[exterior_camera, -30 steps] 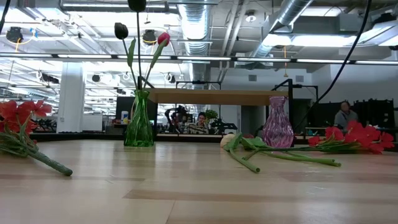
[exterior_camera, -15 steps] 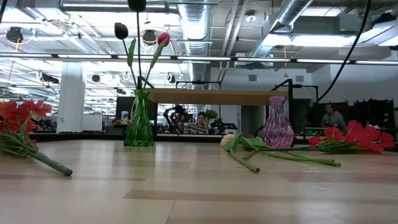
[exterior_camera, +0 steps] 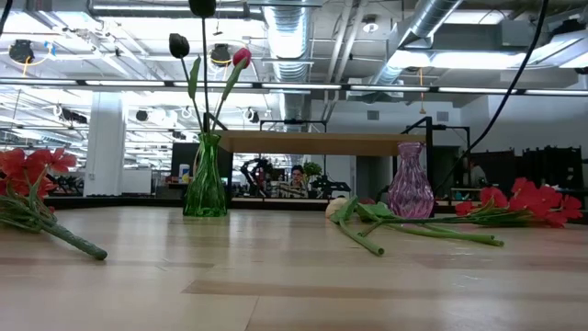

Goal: Pick and place flowers into a vace then onto a shelf
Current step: Put the left yellow tulip into the green vase

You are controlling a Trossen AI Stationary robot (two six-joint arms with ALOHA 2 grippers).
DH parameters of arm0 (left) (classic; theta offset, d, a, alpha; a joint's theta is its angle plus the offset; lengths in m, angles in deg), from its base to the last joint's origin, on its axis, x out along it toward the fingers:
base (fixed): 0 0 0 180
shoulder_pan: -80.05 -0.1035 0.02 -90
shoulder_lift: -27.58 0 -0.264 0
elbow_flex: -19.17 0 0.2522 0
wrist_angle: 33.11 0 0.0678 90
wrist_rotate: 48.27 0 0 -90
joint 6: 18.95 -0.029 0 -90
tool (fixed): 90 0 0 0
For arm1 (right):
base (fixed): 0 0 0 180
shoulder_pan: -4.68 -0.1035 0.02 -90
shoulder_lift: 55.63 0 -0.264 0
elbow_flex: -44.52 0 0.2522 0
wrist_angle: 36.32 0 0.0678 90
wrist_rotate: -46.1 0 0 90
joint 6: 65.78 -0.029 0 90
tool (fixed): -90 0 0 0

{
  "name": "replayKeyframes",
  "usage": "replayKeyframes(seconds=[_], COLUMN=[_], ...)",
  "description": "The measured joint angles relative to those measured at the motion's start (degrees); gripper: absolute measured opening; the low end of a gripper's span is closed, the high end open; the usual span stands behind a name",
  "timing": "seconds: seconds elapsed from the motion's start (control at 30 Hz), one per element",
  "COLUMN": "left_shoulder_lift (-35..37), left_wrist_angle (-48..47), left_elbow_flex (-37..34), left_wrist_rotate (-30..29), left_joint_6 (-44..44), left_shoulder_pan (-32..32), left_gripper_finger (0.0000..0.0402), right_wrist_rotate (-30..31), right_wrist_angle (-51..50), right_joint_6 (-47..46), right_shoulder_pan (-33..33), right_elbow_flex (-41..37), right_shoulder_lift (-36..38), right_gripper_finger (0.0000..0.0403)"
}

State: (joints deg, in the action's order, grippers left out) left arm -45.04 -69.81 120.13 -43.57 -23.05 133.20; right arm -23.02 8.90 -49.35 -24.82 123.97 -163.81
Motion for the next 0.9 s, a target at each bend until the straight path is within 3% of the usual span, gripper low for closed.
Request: replayKeyframes(seconds=[0.13,0.43,0.6,0.9], left_shoulder_lift=[2.9,5.3,5.1,5.1], left_wrist_angle=[-0.9,-0.2,-0.1,1.8], left_elbow_flex=[-0.1,-0.1,-0.1,-0.2], left_wrist_rotate=[0.8,10.7,14.4,15.0], left_joint_6=[0.9,3.9,4.6,5.4], left_shoulder_pan=[-3.3,-12.0,-13.1,-13.1], left_gripper_finger=[0.0,0.0,0.0,0.0], right_wrist_rotate=[0.0,0.0,0.0,0.0], right_wrist_angle=[0.0,-0.2,-0.3,-0.3], right_joint_6=[0.0,0.0,0.0,0.0], right_shoulder_pan=[0.0,0.0,0.0,0.0], right_elbow_flex=[0.0,0.0,0.0,0.0], right_shoulder_lift=[0.0,0.0,0.0,0.0], right_gripper_finger=[0.0209,0.0201,0.0198,0.0196])
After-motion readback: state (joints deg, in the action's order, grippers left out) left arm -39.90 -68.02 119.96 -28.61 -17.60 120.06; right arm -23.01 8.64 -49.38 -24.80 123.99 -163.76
